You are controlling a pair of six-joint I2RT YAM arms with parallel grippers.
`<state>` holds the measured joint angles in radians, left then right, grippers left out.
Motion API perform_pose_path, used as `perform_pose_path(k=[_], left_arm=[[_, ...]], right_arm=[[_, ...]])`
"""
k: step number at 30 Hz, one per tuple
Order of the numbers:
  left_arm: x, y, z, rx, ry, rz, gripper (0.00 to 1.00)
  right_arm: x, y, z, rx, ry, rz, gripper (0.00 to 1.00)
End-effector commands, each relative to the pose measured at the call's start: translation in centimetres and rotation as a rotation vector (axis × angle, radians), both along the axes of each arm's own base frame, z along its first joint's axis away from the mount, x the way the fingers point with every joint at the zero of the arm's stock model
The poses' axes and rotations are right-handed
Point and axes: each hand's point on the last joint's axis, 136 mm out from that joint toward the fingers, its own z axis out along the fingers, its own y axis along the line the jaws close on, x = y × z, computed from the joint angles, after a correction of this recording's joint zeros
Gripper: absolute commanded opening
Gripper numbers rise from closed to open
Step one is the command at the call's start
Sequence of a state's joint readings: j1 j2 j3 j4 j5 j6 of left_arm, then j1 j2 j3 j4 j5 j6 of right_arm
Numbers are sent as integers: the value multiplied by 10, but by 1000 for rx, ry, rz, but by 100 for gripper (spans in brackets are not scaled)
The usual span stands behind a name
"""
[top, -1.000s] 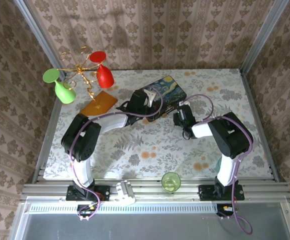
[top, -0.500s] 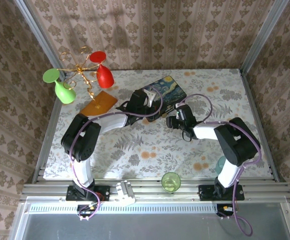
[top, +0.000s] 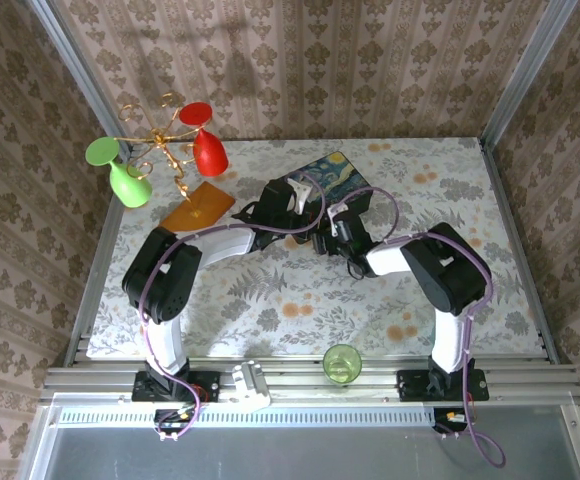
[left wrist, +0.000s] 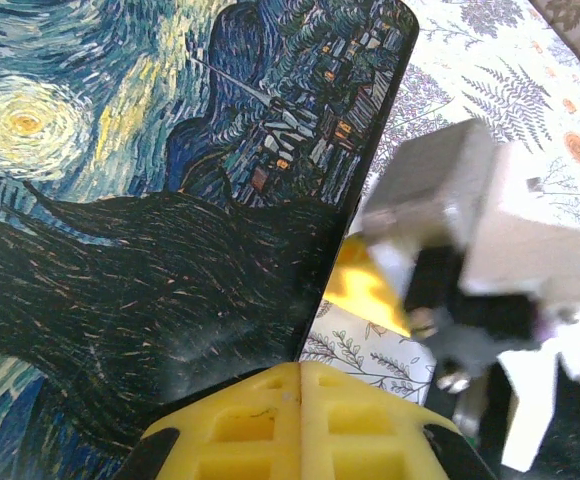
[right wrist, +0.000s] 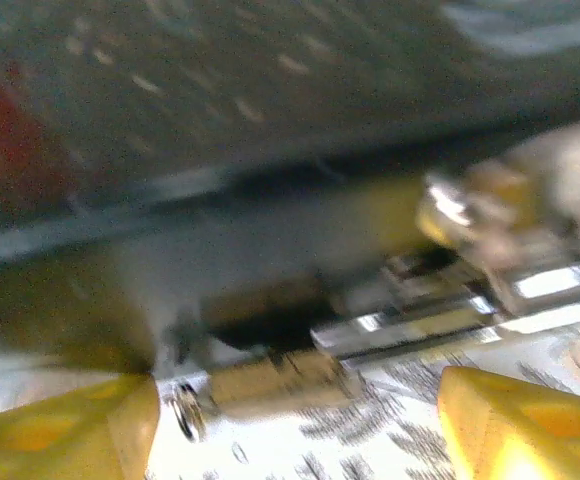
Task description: Unlock the padlock with the key
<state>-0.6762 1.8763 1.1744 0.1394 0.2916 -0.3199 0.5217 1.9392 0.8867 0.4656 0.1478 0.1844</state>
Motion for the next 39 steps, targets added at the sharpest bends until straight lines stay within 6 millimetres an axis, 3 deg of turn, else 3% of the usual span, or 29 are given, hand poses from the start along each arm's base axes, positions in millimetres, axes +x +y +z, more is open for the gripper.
perform_pose_path(k=[1,8,12,17,19,25,30,35,39], left_arm=[[-56,49,-104,260,328,-9,2],[-67,51,-110,269,351,-53,0],[-75,53,-110,269,369,-72,0],[-86,61,-107,270,382,-77,0],[-89,64,-106,267,382,-74,0],[-88,74,-94,246,370,-45,0],[-81,72,-80,188,362,-41,0],[-84,82,-77,225,353,-40,0],[-91,89,-76,239,350,-43,0]], right_arm=[[7,1,-4,-63,-7,-39,69],[11,-27,5,-35,-16,-181,43],[16,-50,23,-32,-51,-266,39],[25,-93,23,2,5,-384,37],[24,-101,27,10,-11,-392,37],[9,-105,27,74,29,-392,41],[-6,-60,37,373,57,-176,63],[-7,-78,52,775,36,-158,62],[-14,-82,50,789,20,-119,61]])
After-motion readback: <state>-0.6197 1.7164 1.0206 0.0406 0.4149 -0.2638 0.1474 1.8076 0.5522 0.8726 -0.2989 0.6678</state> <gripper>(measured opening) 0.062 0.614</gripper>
